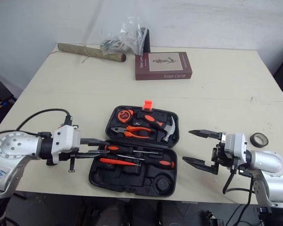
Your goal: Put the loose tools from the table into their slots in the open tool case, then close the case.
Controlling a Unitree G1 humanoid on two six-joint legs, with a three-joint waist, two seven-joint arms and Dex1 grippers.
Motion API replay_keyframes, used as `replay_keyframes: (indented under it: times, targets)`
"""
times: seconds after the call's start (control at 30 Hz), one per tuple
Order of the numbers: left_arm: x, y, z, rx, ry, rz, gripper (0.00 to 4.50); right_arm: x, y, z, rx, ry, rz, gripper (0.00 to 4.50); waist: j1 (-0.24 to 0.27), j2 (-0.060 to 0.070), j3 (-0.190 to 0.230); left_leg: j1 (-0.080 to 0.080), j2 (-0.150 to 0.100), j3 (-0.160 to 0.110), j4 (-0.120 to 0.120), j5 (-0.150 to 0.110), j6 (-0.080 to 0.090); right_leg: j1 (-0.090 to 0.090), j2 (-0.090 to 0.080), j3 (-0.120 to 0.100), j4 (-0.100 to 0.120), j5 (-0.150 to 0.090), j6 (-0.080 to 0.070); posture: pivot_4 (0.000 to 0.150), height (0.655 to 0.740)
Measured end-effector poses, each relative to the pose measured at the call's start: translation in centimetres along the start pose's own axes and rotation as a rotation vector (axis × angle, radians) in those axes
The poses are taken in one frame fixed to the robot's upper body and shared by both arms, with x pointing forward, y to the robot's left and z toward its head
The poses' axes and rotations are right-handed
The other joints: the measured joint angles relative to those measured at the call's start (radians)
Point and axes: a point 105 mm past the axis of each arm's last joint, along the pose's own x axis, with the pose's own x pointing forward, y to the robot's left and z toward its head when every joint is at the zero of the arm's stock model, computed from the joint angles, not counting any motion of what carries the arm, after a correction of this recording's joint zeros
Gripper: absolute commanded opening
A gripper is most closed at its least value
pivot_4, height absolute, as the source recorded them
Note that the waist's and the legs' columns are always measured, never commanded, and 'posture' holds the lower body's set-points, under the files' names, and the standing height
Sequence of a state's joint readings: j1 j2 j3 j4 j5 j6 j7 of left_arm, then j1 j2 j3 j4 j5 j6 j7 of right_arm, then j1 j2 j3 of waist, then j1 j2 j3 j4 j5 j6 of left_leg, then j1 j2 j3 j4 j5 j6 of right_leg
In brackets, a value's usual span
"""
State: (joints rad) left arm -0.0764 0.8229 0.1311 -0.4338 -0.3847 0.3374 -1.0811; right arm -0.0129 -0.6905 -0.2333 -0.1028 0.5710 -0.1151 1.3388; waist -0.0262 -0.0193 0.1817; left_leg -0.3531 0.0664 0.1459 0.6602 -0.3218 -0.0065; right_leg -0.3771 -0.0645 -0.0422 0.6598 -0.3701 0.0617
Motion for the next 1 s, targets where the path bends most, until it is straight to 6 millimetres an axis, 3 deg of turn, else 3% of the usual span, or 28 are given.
replay_keyframes:
  times: [0.33,0.43,1.0]
  targets:
    - [2.8,-1.2,-2.2,-0.057,0.054,-0.023,0.11,-0.2,0.3,-0.5,-0.003,-0.006,-0.004,4.5,0.0,0.0,0.0,0.0,0.0,0.0,0.0,0.0,0.0,0.0,0.0,0.0,0.0,0.0,0.0,0.15,0.74]
    - [2.9,-1.1,-3.0,-0.08,0.089,-0.021,0.11,-0.2,0.4,-0.6,0.004,-0.004,-0.001,4.5,-0.001,0.0,0.0,0.001,0.0,0.0,0.0,0.0,0.0,0.0,0.0,-0.001,0.001,0.0,0.0,0.15,0.74]
    - [2.9,-1.2,-2.7,-0.079,0.118,-0.08,0.11,0.1,0.6,-0.8,0.009,0.002,0.002,4.5,-0.001,0.0,0.0,0.001,0.0,0.0,0.0,-0.001,-0.001,0.0,-0.001,-0.001,0.0,0.0,0.0,0.15,0.74]
